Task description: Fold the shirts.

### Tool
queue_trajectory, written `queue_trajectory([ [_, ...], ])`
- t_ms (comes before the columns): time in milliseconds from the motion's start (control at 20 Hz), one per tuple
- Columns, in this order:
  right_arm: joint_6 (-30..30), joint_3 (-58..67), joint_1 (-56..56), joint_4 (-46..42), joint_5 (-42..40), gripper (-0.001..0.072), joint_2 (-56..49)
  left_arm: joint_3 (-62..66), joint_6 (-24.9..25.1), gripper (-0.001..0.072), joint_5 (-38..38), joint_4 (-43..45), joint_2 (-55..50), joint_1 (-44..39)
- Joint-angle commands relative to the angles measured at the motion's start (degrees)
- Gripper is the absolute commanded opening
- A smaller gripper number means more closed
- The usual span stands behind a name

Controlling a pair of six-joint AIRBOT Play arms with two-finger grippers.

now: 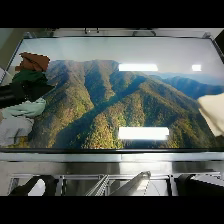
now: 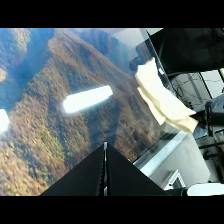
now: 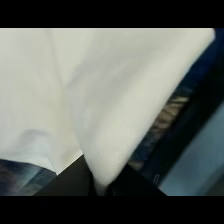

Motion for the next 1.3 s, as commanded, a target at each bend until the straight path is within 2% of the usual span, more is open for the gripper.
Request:
queue_trajectory([
  [0, -2.9, -2.0, -9.5, -4.4, 3.1, 0.0019, 0.3, 0.0, 0.0, 0.0018, 0.9, 0.0, 0.0, -1.4],
  [50, -2.9, -2.6, -10.5, -4.4, 3.5, 0.0021, 0.3, 0.0, 0.0, 0.0018, 1.7, 0.0, 0.0, -2.2],
  [100, -2.9, -3.1, -11.2, -4.4, 4.1, 0.0072, 0.3, 0.0, 0.0, 0.0018, 2.4, 0.1, 0.0, -3.0],
  [200, -1.9, -3.4, -11.5, -4.4, 6.4, 0.0651, 0.3, 0.0, 0.0, 0.0018, 2.7, 0.1, 0.0, -4.0],
  [250, 0.4, -2.9, -11.5, -4.4, 8.5, 0.0682, 0.3, 0.0, 0.0, 0.0018, 2.7, 0.1, 0.0, -4.0],
  [350, 3.8, -0.3, -11.4, -3.5, 14.0, 0.0668, 0.3, 0.0, 0.0, 0.0018, 2.4, 0.1, 0.0, -3.7],
  [400, 4.0, 1.2, -11.0, -1.4, 16.3, 0.0624, 0.4, 0.0, 0.0, 0.0017, 2.4, 0.1, 0.0, -3.3],
  [450, 3.5, 2.7, -10.0, 2.7, 18.1, 0.0458, 0.5, 0.0, 0.0, 0.0018, 2.5, 0.0, 0.0, -2.9],
  [500, 2.3, 3.6, -8.3, 7.6, 19.0, 0.0342, 1.0, 0.0, 0.0, 0.0018, 2.5, -0.1, 0.0, -2.5],
  [600, 1.5, 4.1, -3.1, 18.8, 16.8, 0.0339, 3.3, 0.5, 0.0, 0.0018, 2.4, 0.0, 0.0, -1.4],
  [700, -3.6, 4.2, 5.1, 28.2, 13.9, 0.0051, 5.8, 2.8, 0.0, 0.0018, 1.4, 0.4, 0.0, 0.0],
  [750, -5.3, 4.2, 10.4, 30.3, 13.2, 0.0021, 7.0, 4.2, 0.0, 0.0018, 0.7, 0.9, 0.0, 0.9],
  [1000, -12.5, 4.1, 38.7, 32.5, 12.6, 0.0019, 13.8, 7.7, -2.4, 0.0018, -4.3, 2.2, 0.2, 2.4],
  [1250, -12.8, -1.4, 64.9, 24.6, 7.3, 0.0018, 23.5, -5.1, -4.0, 0.0018, -4.0, 2.2, 8.7, -1.6],
])
